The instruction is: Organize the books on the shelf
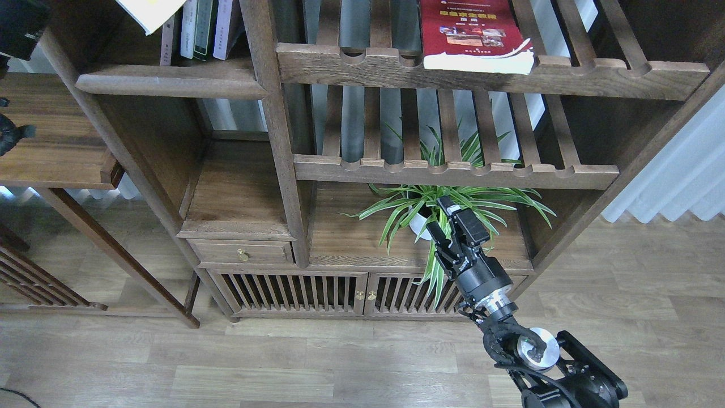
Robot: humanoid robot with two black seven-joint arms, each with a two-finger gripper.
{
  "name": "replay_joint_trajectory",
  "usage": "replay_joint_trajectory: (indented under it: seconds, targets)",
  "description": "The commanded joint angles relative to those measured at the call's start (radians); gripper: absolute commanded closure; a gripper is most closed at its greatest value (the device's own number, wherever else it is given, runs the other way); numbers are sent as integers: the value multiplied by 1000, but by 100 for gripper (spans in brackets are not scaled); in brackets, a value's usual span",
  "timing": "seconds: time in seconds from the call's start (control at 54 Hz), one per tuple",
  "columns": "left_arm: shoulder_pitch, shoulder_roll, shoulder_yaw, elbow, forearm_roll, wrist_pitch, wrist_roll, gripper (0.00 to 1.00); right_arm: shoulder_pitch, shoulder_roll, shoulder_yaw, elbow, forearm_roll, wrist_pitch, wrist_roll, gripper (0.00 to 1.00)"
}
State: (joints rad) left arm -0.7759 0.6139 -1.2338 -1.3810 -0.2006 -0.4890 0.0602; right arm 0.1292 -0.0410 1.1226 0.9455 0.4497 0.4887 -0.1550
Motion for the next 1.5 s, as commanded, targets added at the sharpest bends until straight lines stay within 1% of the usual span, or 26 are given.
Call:
replay_joint_trajectory:
  seconds: [0.0,0.074,0.13,0.259,0.445,0.556,0.686,1.038,1.483]
  targets:
    - [0,32,-7,0,1,0,0,100,4,1,0,-1,-3,0,0,13]
    - [1,70,-19,0,3,0,0,100,4,1,0,-1,-3,0,0,13]
    - [4,142,-30,0,1,0,-3,100,6,3,-1,-1,-3,0,-1,13]
    - [7,182,-41,0,1,0,-2,100,7,13,-23,-1,-3,0,0,13]
    - [15,279,-35,2,3,0,0,100,9,30,-53,1,-2,0,0,13]
    - [50,351,-27,10,6,0,1,99,6,41,-76,1,-2,0,0,13]
    - [92,400,-16,13,13,0,3,99,4,41,-107,2,-2,0,0,13]
    - [109,402,14,17,135,0,3,99,6,41,-191,6,-3,0,0,13]
    - [113,400,22,100,224,0,3,99,7,41,-260,10,-3,0,-1,13]
